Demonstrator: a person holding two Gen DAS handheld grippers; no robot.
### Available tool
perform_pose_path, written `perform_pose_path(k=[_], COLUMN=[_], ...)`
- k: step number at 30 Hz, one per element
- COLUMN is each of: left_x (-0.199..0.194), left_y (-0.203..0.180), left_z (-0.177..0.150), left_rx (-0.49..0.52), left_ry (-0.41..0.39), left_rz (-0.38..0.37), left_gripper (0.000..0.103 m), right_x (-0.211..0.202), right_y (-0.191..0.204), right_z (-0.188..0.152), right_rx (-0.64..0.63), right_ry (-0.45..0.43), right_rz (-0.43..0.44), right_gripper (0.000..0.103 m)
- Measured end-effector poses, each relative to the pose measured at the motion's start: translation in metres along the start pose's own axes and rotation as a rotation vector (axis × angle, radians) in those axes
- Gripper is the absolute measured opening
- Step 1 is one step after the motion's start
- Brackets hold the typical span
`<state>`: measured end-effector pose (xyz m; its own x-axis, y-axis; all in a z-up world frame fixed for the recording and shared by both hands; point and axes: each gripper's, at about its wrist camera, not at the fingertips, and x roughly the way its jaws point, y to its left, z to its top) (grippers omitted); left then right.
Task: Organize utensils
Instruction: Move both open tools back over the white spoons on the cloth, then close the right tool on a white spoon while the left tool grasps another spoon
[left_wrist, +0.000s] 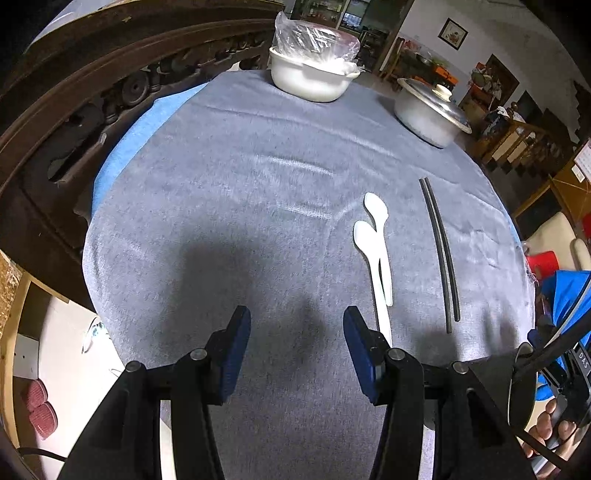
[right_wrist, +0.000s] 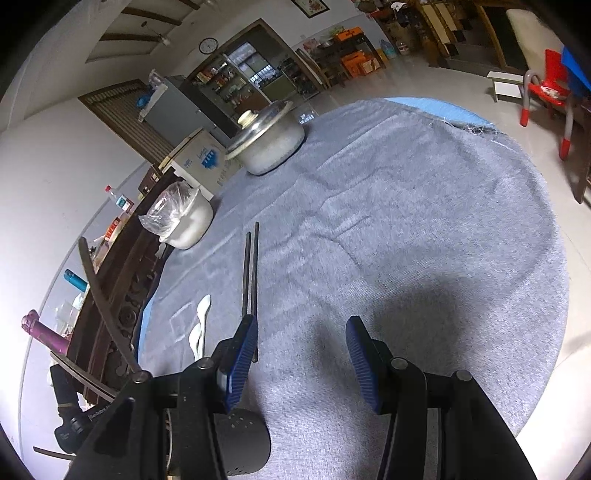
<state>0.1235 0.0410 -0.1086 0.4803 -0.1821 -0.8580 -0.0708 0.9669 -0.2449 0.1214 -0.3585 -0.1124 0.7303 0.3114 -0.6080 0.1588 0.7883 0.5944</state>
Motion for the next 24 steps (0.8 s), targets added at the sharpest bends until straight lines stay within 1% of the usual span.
perform_pose_path(k=[7,11,16,19,22,24], left_x=[0.014,0.023,0.032,0.035,0.040,0.043], left_y=[-0.004,-0.001,-0.003,-0.010,-0.019,-0.024], left_z=[0.004,0.007,0.013,0.015,0.018,0.020], left_rx=[0.023,0.019,0.022,0.045,0.071,0.087], left_ry=[0.023,0.038,0.051,0.053,0.057,0.061], left_rz=[-0.001,0.002,-0.001,-0.014,-0.023,-0.027], left_gripper=[0.053,0.053,0.053,0.053,0.053,0.053], right_x=[0.020,0.032,0.053,0.074,0.093,0.103], right_y=[0.003,0.007,0.012,0.020,0.026,0.031], right_z=[0.008,0.013,0.020,0.029,0.038,0.046], right_rx=[-0.010,-0.022,-0.053,-0.106,-0.126,-0.144], right_ry=[0.041,0.059,0.100,0.152,0.199,0.213], right_rz=[-0.002,-0.011,0.003,0.032,0.085,0.081], right_gripper=[0.053,0.053,0.053,0.053,0.053,0.053])
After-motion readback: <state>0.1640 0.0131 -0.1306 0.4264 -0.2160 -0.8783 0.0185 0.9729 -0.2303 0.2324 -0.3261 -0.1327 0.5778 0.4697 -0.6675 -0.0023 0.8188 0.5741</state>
